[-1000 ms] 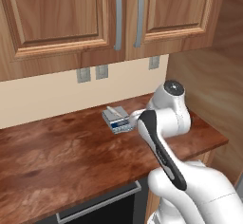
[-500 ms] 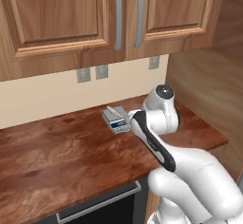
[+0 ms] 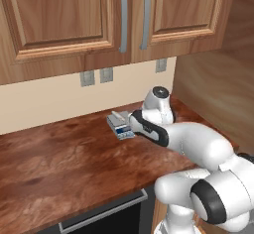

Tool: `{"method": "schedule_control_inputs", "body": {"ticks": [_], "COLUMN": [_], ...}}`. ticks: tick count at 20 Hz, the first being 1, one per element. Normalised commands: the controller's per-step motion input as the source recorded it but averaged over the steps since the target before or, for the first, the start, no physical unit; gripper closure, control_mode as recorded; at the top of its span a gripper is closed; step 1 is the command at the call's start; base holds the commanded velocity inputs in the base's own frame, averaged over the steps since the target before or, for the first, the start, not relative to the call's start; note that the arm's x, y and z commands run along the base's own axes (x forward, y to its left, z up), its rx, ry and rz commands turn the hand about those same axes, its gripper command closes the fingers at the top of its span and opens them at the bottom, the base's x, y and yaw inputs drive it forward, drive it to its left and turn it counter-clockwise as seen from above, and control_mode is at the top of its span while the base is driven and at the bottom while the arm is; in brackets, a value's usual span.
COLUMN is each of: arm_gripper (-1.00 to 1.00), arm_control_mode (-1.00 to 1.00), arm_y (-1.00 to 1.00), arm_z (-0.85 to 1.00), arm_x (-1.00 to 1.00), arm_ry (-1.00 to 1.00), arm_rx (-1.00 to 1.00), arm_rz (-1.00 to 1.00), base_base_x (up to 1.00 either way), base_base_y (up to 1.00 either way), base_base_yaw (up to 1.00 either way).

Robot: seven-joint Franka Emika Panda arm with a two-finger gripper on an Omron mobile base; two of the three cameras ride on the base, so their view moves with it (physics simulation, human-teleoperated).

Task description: Take the fish from the fridge and place it on the digital scale on the counter by the fridge. Wait a few seconds for a reading, then move it to the plate on the dining counter.

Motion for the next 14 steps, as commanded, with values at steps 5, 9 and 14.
{"method": "schedule_control_inputs", "body": {"ticks": [5,9,14], "arm_gripper": [-1.00,-1.00,-1.00], "arm_control_mode": [-1.00,-1.00,-1.00], "arm_y": [0.20,0.11,0.00], "arm_z": [-0.03,-0.32,-0.37], "arm_x": [0.56,0.34,0.28], "arm_ry": [0.19,0.01,0.00], "arm_rx": [-0.01,0.00,0.00], "arm_rz": [0.00,0.00,0.01], "base_base_x": [0.00,0.00,0.00], "base_base_y": [0.00,0.00,0.00], "base_base_yaw": [0.00,0.00,0.00]}}
